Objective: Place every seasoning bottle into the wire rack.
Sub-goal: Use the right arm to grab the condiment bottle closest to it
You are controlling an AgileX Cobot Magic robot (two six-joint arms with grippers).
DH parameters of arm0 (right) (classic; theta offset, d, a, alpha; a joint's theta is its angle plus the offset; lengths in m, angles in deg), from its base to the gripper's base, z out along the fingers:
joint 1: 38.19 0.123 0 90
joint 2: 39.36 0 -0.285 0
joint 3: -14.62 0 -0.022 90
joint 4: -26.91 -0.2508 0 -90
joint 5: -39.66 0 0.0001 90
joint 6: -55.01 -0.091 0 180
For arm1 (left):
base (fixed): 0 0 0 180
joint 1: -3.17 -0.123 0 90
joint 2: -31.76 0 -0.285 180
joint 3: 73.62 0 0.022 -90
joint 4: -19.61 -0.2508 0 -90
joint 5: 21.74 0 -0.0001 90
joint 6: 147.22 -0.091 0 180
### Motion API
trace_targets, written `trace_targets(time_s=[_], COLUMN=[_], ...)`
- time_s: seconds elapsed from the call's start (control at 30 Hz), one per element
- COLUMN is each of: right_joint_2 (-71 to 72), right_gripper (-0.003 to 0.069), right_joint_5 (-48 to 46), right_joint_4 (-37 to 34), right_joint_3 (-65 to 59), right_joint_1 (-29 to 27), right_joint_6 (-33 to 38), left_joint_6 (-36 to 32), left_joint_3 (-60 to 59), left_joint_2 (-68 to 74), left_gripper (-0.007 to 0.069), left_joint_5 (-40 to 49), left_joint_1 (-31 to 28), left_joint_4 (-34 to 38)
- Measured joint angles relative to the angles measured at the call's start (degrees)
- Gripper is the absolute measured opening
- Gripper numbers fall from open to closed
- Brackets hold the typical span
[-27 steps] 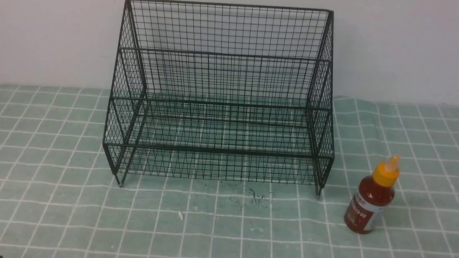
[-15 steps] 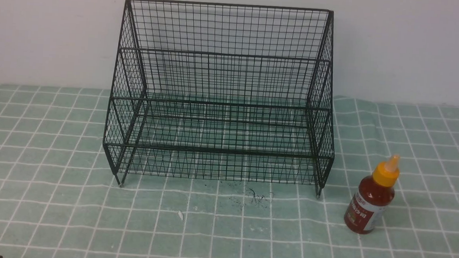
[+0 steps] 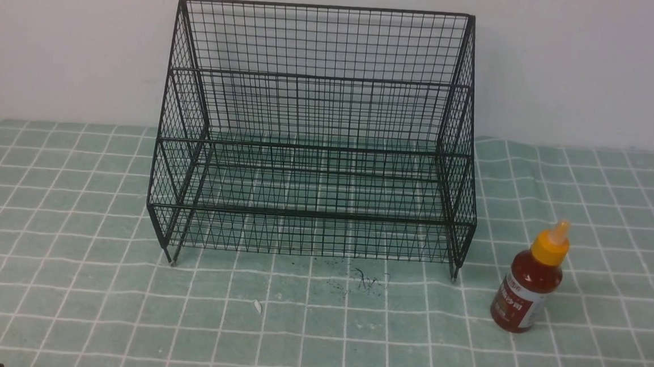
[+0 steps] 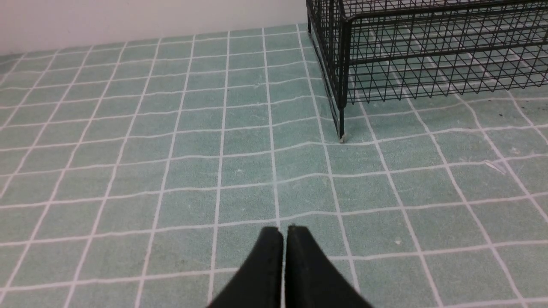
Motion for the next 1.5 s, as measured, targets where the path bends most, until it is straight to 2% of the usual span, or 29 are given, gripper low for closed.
trace_targets(time_s=[0.13, 0.27, 0.4, 0.47, 0.57, 0.63, 0.67, 0.7, 0.73, 0.77, 0.83, 0.87, 1.0, 1.1, 1.27, 1.37, 1.47, 1.5], right_joint_2=[0.0, 0.0, 0.0, 0.0, -2.96, -9.72, -10.48, -17.23, -19.07, -28.38, -32.05, -40.62, -52.92, -60.65, -68.11, -70.42, -73.95, -75.93], right_gripper=[-0.0015, -0.0015, -0.0015, -0.0015, -0.0015, -0.0015, -0.0015, -0.0015, -0.0015, -0.0015, -0.0015, -0.0015, -0.0015, -0.0011, 0.0014, 0.0065, 0.0159, 0.0237], right_joint_5=[8.09, 13.54, 17.71, 14.91, 4.38, -6.63, -7.76, -15.71, -19.09, -28.61, -33.16, -40.1, -47.57, -51.72, -53.46, -53.17, -52.05, -50.79], right_joint_4=[-14.28, -20.24, -23.0, -21.57, -15.52, -11.3, -10.49, -7.57, -6.33, -2.66, -1.06, 3.0, 8.66, 9.33, 9.81, 10.52, 11.95, 13.04], right_joint_3=[0.0, 0.0, 1.27, 4.29, 15.45, 23.95, 25.65, 31.4, 33.76, 40.34, 42.96, 48.95, 58.55, 64.19, 69.6, 70.18, 70.25, 70.25], right_joint_1=[0.0, 0.0, 0.0, 0.04, 0.11, 0.11, 0.11, 0.11, 0.11, 0.11, 0.11, 0.11, 0.11, 0.47, 6.0, 9.13, 12.31, 13.47], right_joint_6=[-2.37, -2.94, -4.29, -3.34, 0.76, 3.35, 3.54, 4.89, 5.51, 7.53, 8.54, 9.72, 10.06, 10.27, 9.63, 9.01, 7.97, 7.4], left_joint_6=[0.0, 0.0, 0.0, 0.0, 0.0, 0.0, 0.0, 0.0, 0.0, 0.0, 0.0, 0.0, 0.0, 0.0, 0.0, 0.0, 0.0, 0.0], left_joint_3=[0.0, 0.0, 0.0, 0.0, 0.0, 0.0, 0.0, 0.0, 0.0, 0.0, 0.0, 0.0, 0.0, 0.0, 0.0, 0.0, 0.0, 0.0], left_joint_2=[0.0, 0.0, 0.0, 0.0, 0.0, 0.0, 0.0, 0.0, 0.0, 0.0, 0.0, 0.0, 0.0, 0.0, 0.0, 0.0, 0.0, 0.0], left_gripper=[-0.0006, -0.0006, -0.0006, -0.0006, -0.0006, -0.0006, -0.0006, -0.0006, -0.0006, -0.0006, -0.0006, -0.0006, -0.0006, -0.0006, -0.0006, -0.0006, -0.0006, -0.0006], left_joint_5=[0.0, 0.0, 0.0, 0.0, 0.0, 0.0, 0.0, 0.0, 0.0, 0.0, 0.0, 0.0, 0.0, 0.0, 0.0, 0.0, 0.0, 0.0], left_joint_1=[0.0, 0.0, 0.0, 0.0, 0.0, 0.0, 0.0, 0.0, 0.0, 0.0, 0.0, 0.0, 0.0, 0.0, 0.0, 0.0, 0.0, 0.0], left_joint_4=[0.0, 0.0, 0.0, 0.0, 0.0, 0.0, 0.0, 0.0, 0.0, 0.0, 0.0, 0.0, 0.0, 0.0, 0.0, 0.0, 0.0, 0.0])
